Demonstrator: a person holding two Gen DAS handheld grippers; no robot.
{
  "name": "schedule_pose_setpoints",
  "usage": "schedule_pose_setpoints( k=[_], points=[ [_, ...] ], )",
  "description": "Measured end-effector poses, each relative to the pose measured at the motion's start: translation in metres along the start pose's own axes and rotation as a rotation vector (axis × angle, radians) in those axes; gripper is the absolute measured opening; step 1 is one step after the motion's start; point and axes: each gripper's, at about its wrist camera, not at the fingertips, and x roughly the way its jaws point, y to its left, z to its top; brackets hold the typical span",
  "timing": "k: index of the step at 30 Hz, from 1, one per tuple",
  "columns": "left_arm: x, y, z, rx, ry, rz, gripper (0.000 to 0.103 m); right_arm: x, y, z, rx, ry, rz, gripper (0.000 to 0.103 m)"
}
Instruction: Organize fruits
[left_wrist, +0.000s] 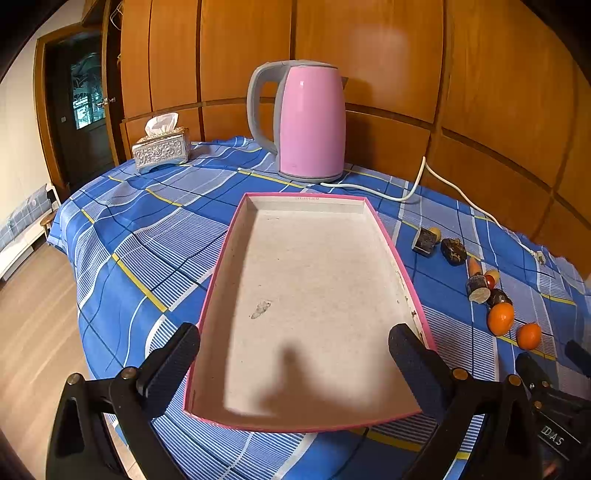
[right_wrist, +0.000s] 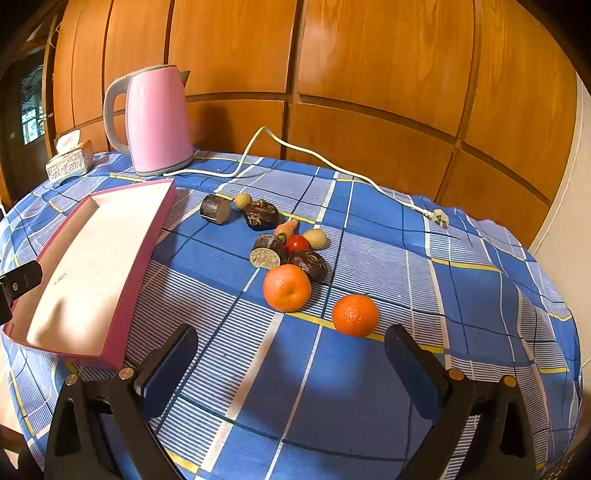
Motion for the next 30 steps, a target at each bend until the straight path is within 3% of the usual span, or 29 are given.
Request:
schedule_pose_setpoints(
  k=[24, 30],
  points=[
    [0.000, -0.002, -0.002, 0.004, 0.008, -0.009, 0.103, -0.001, -0.001, 0.000, 0.007, 0.000, 0.004, 0.102],
    [0.001, -0.003, -0.002, 0.003, 0.019, -0.035, 0.103, 0.003, -0.022, 0.000, 0.066, -0.002, -0.031, 0.102]
  ],
)
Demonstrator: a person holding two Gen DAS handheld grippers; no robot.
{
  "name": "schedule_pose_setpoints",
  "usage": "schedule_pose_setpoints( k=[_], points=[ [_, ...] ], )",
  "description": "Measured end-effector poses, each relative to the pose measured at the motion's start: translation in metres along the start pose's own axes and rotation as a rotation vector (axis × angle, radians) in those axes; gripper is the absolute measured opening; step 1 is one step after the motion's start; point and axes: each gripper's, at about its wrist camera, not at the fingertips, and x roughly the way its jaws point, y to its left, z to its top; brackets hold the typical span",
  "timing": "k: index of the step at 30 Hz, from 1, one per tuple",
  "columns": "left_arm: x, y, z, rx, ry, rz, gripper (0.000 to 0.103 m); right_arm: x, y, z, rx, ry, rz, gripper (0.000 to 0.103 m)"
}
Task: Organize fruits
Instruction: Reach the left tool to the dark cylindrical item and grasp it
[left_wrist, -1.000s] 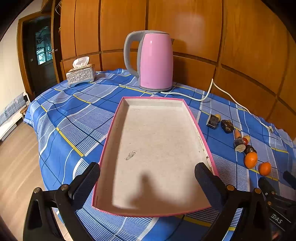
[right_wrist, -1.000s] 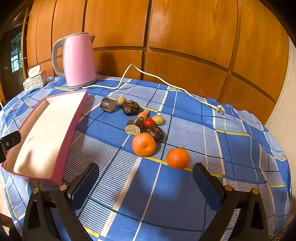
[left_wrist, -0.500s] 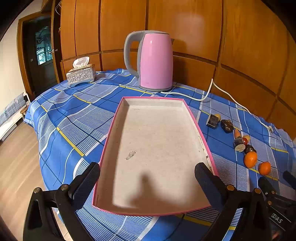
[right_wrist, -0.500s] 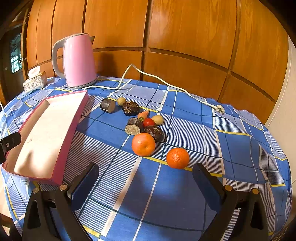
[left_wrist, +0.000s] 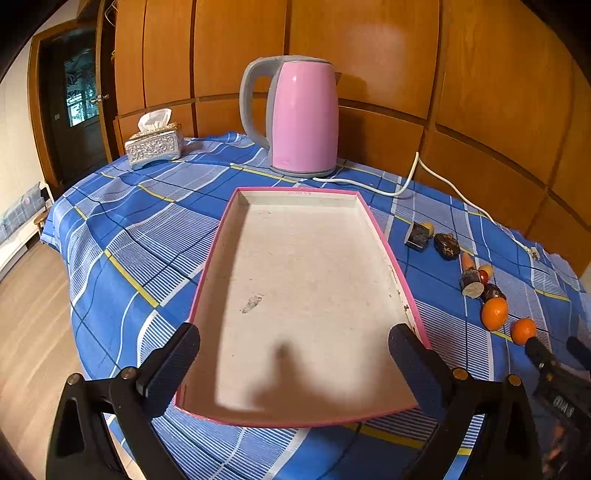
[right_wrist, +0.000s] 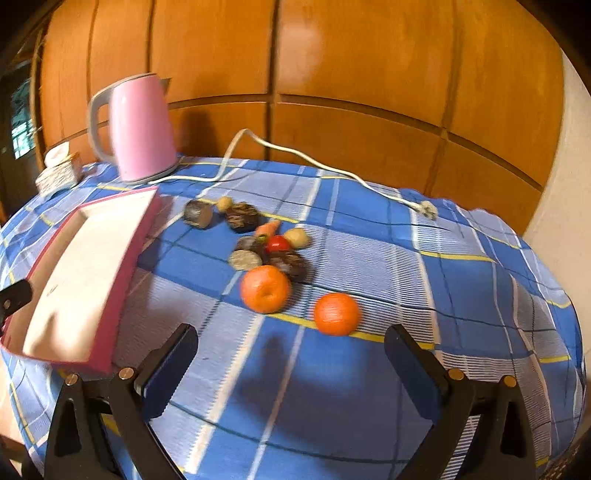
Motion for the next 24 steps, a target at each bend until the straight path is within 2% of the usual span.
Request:
schedule_pose_setpoints(
  k=[3, 7, 13, 18, 21, 24],
  points=[
    [0.000, 0.000, 0.000, -0.001, 0.002, -0.041, 0.103, 0.004, -0.017, 0.001, 0.039, 0.003, -0.036, 0.102],
    [-0.002, -0.001, 0.001, -0.018, -0.007, -0.188, 0.103, 0.013, -0.050, 0.000, 0.109, 0.009, -0.107, 0.102],
    [0.003, -0.023, 0.001, 0.075, 0.022, -0.189, 0.103, 0.032, -0.111, -0.010, 0.264, 0.048, -0.245, 0.102],
    [0.009, -0.036, 0.019, 0.130, 0.040, -0.303, 0.103, 0.046, -0.160, -0.025, 0.364, 0.083, -0.371, 0.102],
    [0.012, -0.043, 0.036, 0.143, 0.020, -0.327, 0.103, 0.051, -0.180, -0.034, 0.414, 0.103, -0.398, 0.102],
    [0.017, -0.055, 0.057, 0.188, 0.003, -0.345, 0.103, 0.059, -0.190, -0.042, 0.461, 0.146, -0.376, 0.102]
  ],
)
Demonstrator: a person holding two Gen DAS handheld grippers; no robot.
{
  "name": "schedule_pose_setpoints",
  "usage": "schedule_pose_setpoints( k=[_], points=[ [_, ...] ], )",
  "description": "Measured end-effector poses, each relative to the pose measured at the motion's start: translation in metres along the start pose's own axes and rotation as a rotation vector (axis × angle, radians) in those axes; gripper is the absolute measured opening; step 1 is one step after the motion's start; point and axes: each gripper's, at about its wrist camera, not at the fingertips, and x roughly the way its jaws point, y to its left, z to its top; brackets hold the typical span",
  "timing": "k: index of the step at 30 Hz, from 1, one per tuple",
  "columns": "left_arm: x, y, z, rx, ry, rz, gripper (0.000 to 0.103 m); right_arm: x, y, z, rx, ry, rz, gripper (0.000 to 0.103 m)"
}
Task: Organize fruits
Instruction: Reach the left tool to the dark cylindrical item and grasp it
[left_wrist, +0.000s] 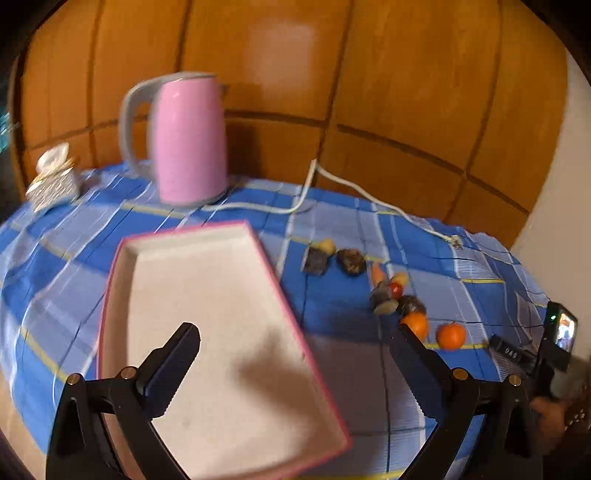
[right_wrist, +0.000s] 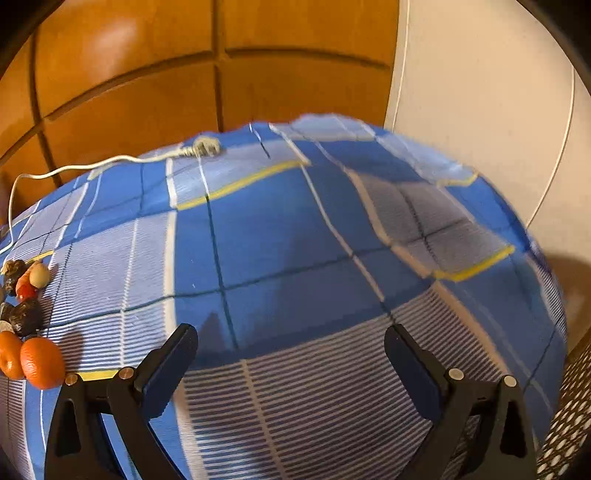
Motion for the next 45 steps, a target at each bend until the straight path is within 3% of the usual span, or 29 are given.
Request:
schedule_pose_setpoints(
  k=[8, 16, 19, 26, 28, 29, 30, 37, 45],
  points=[
    [0.058, -0.019, 0.044, 0.152, 0.086, 0.068, 0.103, 0.005, 0.000, -0.004, 0.009, 0.023, 0.009, 0.103],
    [0.120, -0.022, 0.069, 0.136, 0.188, 0.033, 0.100, 0.006, 0.000, -0.004, 0.011, 0.021, 0.006, 0.103],
    [0.143, -0.028, 0.075, 0.166, 0.226, 0.018, 0.094, 0.006, 0.000, -0.004, 0.010, 0.020, 0.005, 0.103],
    [0.187, -0.037, 0.074, 0.216, 0.323, 0.000, 0.070, 0.007, 0.000, -0.003, 0.012, 0.020, 0.001, 0.103],
    [0.203, -0.039, 0.070, 0.232, 0.359, 0.015, 0.050, 0.006, 0.000, -0.004, 0.011, 0.020, 0.000, 0.103],
    [0.207, -0.038, 0.068, 0.231, 0.379, 0.017, 0.026, 0.007, 0.000, -0.004, 0.011, 0.020, 0.000, 0.103],
    [0.210, -0.037, 0.067, 0.223, 0.386, 0.017, 0.027, 0.007, 0.000, -0.004, 0.011, 0.020, 0.000, 0.103],
    [0.162, -0.045, 0.054, 0.210, 0.279, -0.035, 0.026, 0.007, 0.001, -0.004, 0.010, 0.019, -0.002, 0.103],
    [0.103, -0.035, 0.026, 0.092, 0.231, -0.089, 0.026, 0.007, 0.000, -0.003, 0.011, 0.020, -0.001, 0.103]
  ],
)
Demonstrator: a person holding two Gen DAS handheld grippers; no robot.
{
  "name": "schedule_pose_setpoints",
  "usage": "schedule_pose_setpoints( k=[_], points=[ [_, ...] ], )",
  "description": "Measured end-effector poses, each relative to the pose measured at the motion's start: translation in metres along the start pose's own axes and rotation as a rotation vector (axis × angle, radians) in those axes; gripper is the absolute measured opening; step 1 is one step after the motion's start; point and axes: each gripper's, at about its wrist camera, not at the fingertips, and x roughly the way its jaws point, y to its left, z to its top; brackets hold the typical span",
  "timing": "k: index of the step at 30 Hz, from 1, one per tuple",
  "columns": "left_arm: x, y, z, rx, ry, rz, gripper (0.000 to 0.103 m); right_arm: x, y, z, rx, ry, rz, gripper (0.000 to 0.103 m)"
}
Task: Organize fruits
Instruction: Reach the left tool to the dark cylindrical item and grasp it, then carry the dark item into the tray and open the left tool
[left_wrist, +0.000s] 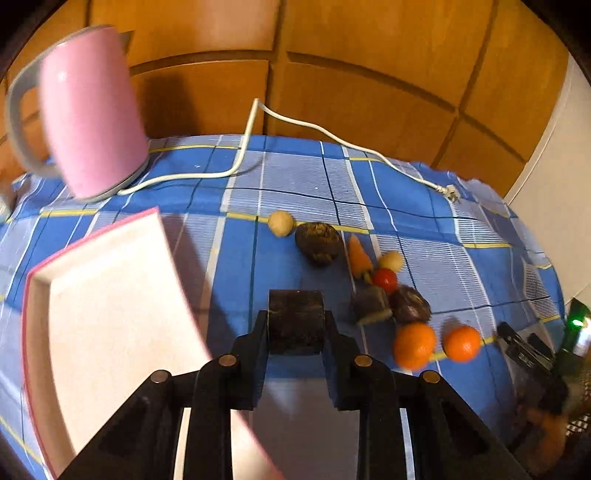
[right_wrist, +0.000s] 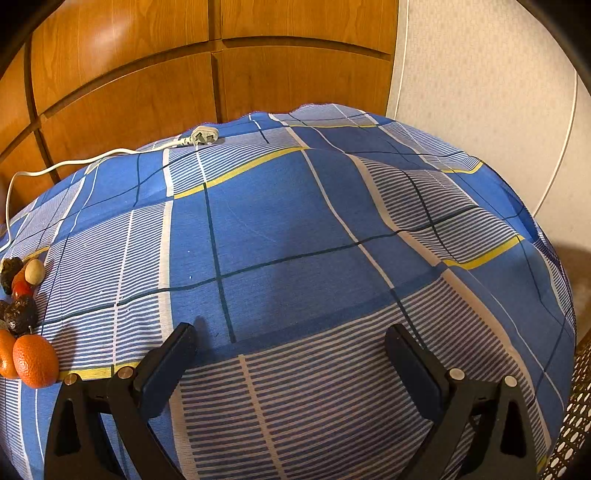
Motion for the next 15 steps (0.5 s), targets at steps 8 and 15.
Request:
schedule_pose_setpoints(
  k=[8, 15],
  points=[
    [-0.042, 0.045, -0.039, -0.178, -0.038, 0.033, 0.026, 0.000, 0.001, 0.000, 0.000, 0.000, -0.001, 0.103],
    [-0.054, 0.112, -0.048, -0.281, -0.077, 0.171, 0.026, 0.000, 0.000, 0.001, -0.001, 0.000, -0.001, 0.103]
  ],
)
